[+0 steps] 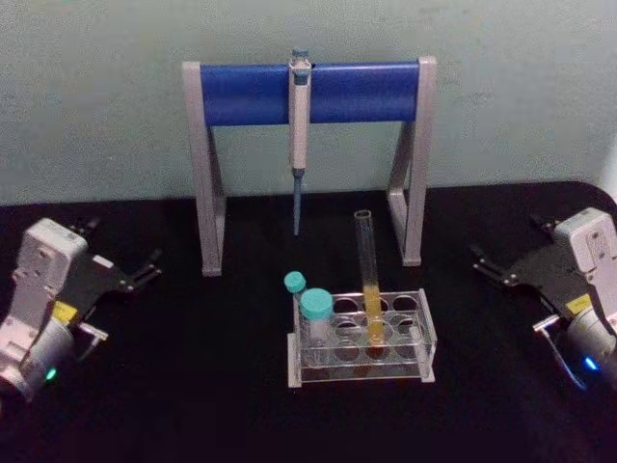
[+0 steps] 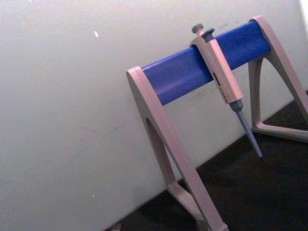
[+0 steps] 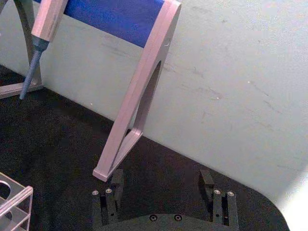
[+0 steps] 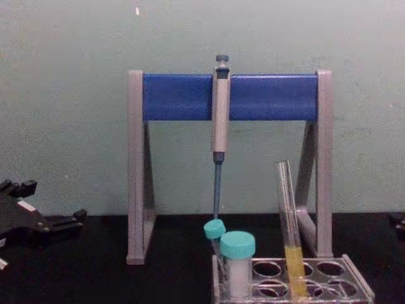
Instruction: Pick up the test tube from the test tube rack, shake it, then place it back into the test tube rack.
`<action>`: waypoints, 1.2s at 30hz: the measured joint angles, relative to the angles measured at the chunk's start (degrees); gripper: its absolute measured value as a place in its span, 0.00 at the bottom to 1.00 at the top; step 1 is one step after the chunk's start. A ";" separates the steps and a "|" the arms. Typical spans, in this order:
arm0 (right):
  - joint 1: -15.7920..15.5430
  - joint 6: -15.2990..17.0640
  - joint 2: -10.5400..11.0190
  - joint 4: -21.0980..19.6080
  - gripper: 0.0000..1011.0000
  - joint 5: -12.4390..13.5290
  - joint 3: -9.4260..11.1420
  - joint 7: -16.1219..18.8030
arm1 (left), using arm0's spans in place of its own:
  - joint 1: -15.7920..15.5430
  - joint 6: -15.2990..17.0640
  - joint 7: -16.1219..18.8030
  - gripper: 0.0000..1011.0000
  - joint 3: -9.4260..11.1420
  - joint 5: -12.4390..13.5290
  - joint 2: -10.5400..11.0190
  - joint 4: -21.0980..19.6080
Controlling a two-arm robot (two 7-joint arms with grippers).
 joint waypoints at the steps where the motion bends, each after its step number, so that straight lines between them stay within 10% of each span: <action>1: -0.12 -0.15 -0.13 -0.10 0.99 -0.17 0.23 0.13 | 0.00 0.00 0.00 0.99 0.00 0.00 0.00 0.00; 15: -1.59 -2.59 -0.64 -2.66 0.99 0.02 2.64 3.06 | 0.00 0.00 0.00 0.99 0.00 0.00 0.00 0.00; 36: -2.11 -6.19 -1.55 -8.56 0.99 3.71 1.88 16.71 | 0.00 0.00 0.00 0.99 0.00 0.00 0.00 0.00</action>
